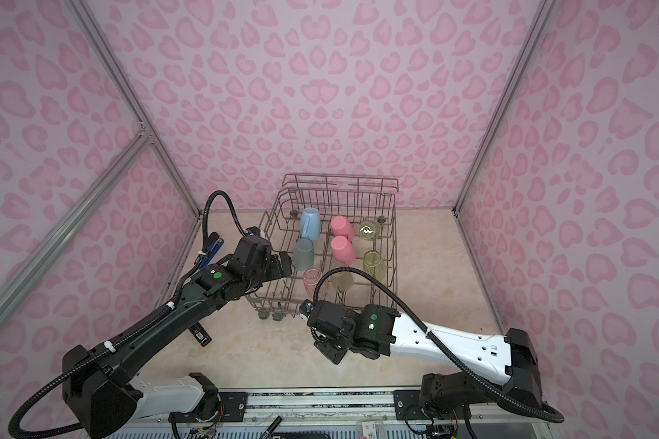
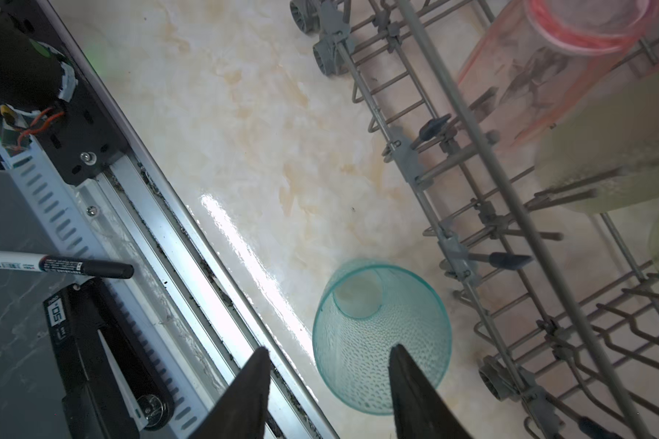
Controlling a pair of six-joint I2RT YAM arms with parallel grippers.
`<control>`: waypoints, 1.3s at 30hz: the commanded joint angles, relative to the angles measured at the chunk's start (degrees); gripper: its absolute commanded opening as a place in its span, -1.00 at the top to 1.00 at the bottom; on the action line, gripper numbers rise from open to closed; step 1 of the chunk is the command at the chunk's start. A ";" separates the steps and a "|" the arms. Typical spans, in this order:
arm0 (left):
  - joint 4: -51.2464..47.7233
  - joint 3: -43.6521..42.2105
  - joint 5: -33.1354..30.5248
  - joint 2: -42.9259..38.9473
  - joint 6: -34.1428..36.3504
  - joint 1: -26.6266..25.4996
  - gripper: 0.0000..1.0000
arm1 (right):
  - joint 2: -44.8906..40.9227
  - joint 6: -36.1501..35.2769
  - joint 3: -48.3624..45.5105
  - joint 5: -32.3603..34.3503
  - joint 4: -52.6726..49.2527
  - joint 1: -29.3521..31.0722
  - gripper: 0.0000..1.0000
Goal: Load the cups into the dish rack
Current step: 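Lower right gripper onto the teal textured cup on the table and grasp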
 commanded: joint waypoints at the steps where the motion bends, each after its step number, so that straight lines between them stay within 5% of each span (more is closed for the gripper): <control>1: -0.34 -0.59 0.22 -0.94 -0.20 0.09 -1.00 | 1.52 -1.14 -0.18 0.59 -1.44 0.23 0.01; 39: -0.29 0.44 2.41 1.92 -0.83 0.35 -0.99 | 10.18 -3.90 -2.10 -2.95 -2.06 1.81 0.74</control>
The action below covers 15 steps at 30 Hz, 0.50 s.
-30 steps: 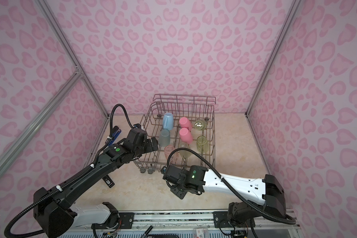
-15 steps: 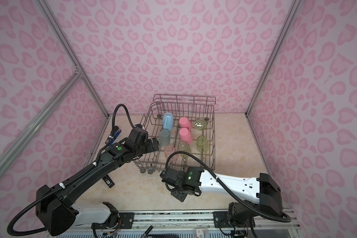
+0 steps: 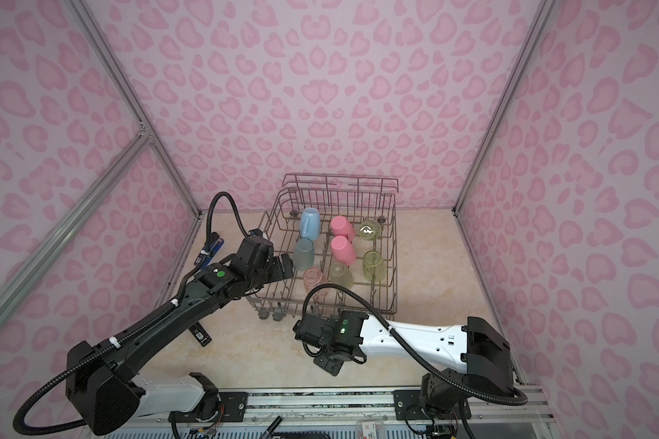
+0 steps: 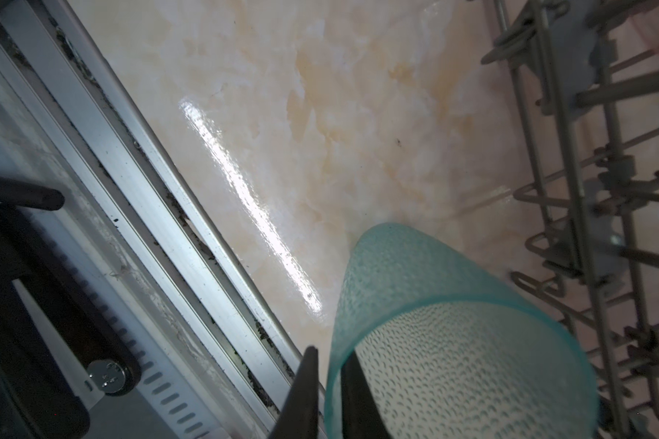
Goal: Load the cups into the dish rack
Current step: 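Lower right gripper onto the teal textured cup on the table and grasp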
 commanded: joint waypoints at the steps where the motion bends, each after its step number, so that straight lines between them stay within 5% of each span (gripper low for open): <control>1: 0.52 0.30 0.49 0.56 -0.57 -0.02 -0.98 | 0.51 -1.01 -0.45 0.68 0.22 0.11 0.74; 15: 1.05 0.36 1.07 0.96 -0.84 -0.01 -0.97 | -0.06 -1.88 0.16 2.66 -0.59 0.10 0.93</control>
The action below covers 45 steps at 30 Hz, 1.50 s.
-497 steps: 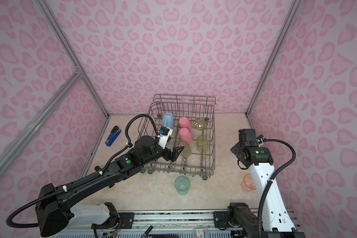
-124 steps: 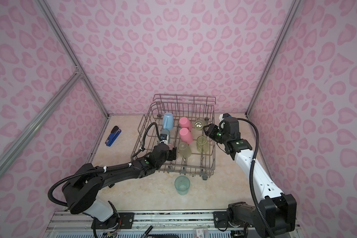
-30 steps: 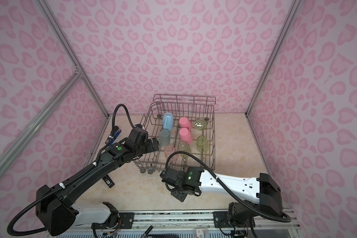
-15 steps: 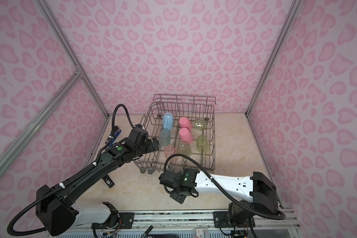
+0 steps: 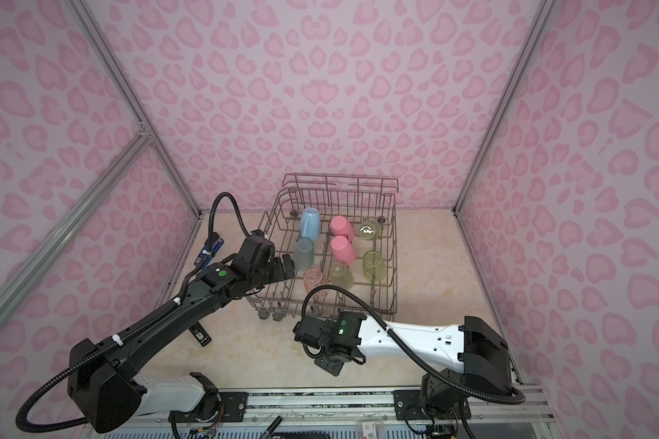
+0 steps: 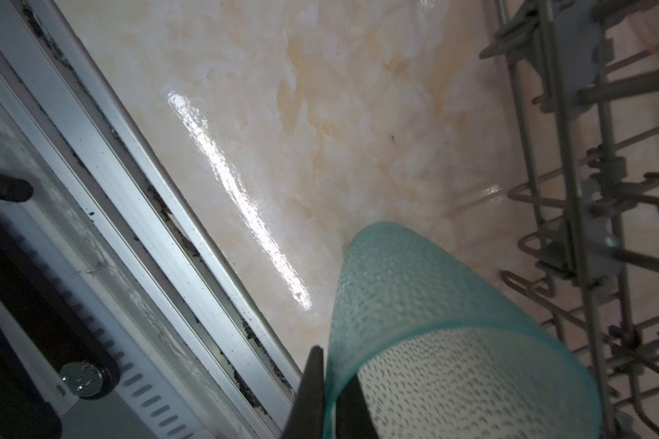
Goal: Load the cups into the dish rack
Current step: 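Lower right gripper onto the teal textured cup on the table and grasp, then lift the teal textured cup off the table with right gripper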
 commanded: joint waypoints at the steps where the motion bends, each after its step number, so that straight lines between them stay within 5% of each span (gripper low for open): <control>1: 1.03 0.27 -0.05 0.23 -0.44 -0.02 -0.97 | -0.79 -0.64 0.31 0.91 -0.39 0.05 0.95; 32: -1.64 3.75 -0.01 1.42 -2.19 0.07 -0.98 | -15.46 -4.68 10.86 -0.31 1.04 -0.52 1.00; 45: -1.93 7.36 5.70 1.13 -6.36 0.83 -0.97 | -19.41 -5.08 15.23 -4.64 8.46 -12.77 1.00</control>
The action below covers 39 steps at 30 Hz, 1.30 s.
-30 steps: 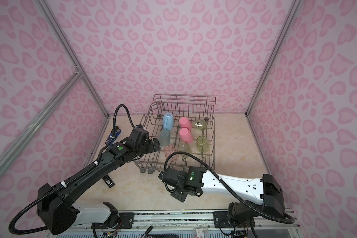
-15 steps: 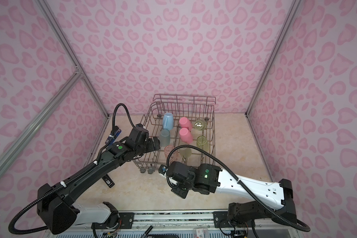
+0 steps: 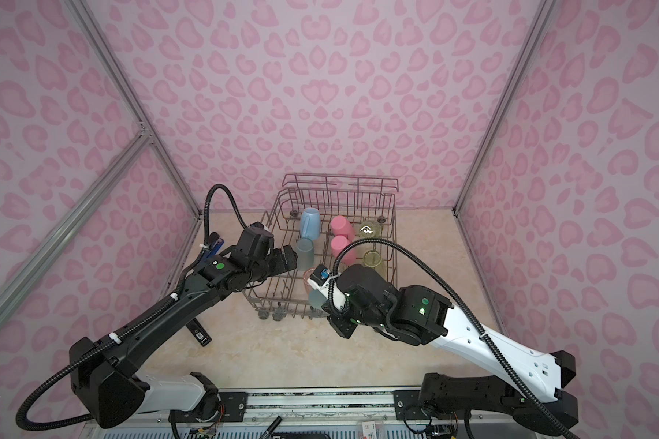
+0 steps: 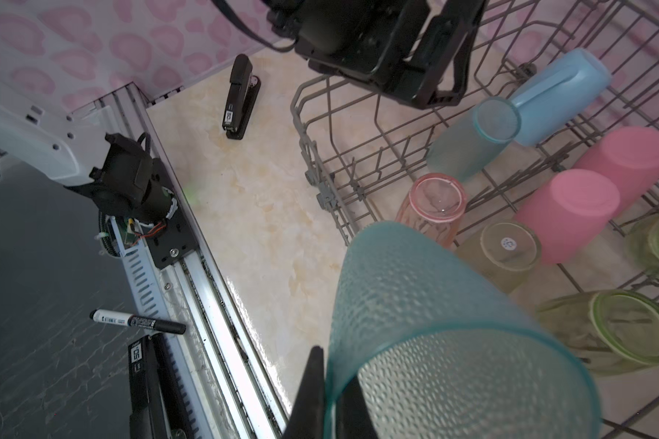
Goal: Load the cups into the dish rack
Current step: 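Lift the teal textured cup off the table with right gripper, then carry the teal cup to the left gripper and close left gripper on it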
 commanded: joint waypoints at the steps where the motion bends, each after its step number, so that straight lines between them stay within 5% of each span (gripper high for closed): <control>1: 0.37 1.17 3.65 -0.50 -2.76 0.64 -0.97 | -0.08 -0.25 0.18 -1.43 6.46 -2.78 1.00; 12: 10.79 2.11 24.36 -0.54 -22.18 6.91 -0.97 | 3.31 2.35 -1.97 -1.02 22.34 -9.66 1.00; 18: 27.39 -2.48 35.25 0.87 -38.90 8.97 -0.97 | 3.67 4.62 -4.56 -0.04 31.19 -12.06 1.00; 30: 54.31 -7.97 43.02 6.56 -60.66 8.97 -0.97 | 3.41 6.77 -9.24 -1.78 43.39 -16.51 1.00; 39: 56.95 -8.48 42.38 6.59 -63.61 8.97 -0.95 | 6.15 8.17 -10.93 -2.83 49.58 -17.11 1.00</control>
